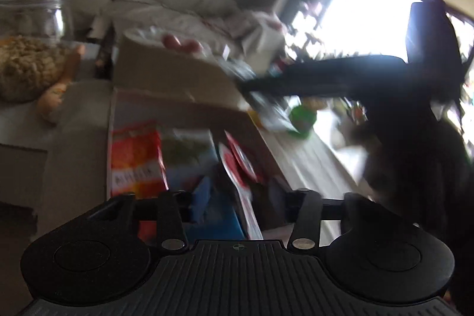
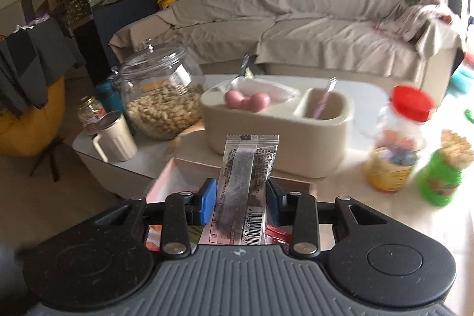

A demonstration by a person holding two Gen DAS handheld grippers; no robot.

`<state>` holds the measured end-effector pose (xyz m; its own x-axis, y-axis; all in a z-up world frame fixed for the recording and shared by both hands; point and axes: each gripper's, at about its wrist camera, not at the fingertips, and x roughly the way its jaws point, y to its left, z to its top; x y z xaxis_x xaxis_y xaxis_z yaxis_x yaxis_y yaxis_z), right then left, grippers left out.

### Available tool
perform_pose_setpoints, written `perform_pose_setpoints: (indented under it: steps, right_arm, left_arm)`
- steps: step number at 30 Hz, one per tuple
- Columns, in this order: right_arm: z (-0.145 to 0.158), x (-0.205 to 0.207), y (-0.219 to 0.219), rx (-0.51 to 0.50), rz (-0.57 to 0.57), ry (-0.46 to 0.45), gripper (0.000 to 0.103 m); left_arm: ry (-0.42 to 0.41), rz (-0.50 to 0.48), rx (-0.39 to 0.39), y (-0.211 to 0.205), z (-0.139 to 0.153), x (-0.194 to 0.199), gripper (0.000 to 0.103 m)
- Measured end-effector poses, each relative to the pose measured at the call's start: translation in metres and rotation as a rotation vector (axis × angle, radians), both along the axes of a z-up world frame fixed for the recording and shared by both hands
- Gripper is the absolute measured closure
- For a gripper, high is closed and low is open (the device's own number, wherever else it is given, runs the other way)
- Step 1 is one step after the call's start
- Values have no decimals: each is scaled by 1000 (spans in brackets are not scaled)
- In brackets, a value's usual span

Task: Organize snacks
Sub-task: 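Carry the snack-stick packet into the pink box with the right tool while the left drops the round pouch there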

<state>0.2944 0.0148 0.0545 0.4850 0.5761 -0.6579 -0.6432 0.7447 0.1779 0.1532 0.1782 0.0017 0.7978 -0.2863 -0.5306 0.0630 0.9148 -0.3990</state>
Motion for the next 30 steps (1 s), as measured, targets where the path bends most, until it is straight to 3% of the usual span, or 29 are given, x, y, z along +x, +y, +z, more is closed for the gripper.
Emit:
perform_pose_setpoints:
  steps: [1, 2, 6, 9, 15, 18, 20, 22, 25, 27, 30]
  right_arm:
    - [-3, 2, 5, -2, 5, 6, 60]
    - [-5, 2, 8, -8, 2, 4, 55]
    - [-1, -10, 4, -16, 17, -47, 48]
    - [2, -22, -6, -41, 50, -73, 47]
    - [-26, -36, -20, -52, 125, 105, 47]
    - [-46, -37, -15, -64, 149, 198, 48]
    - [-59, -39, -9, -72, 173, 257, 62]
    - [-65, -42, -6, -49, 190, 272, 71]
    - [-56, -49, 2, -114, 188, 132, 84]
    - [-51, -48, 1, -158, 190, 57, 84]
    - [-49, -37, -8, -172, 166, 47, 83]
  left_arm:
    - [18, -7, 7, -6, -4, -4, 75]
    - [36, -13, 10, -10, -7, -5, 79]
    - [52, 2, 132, -24, -17, -4, 79]
    - [42, 20, 166, -24, -16, 6, 80]
    - [45, 102, 247, -17, -17, 24, 82]
    - [17, 156, 146, -1, -8, 17, 82]
    - [-22, 185, 93, 9, 1, 6, 82]
    - [-41, 217, 88, 14, 7, -4, 82]
    - [-16, 232, 96, 16, 11, -7, 82]
    - [7, 225, 91, 14, 9, -9, 82]
    - [48, 216, 85, 8, 4, -10, 82]
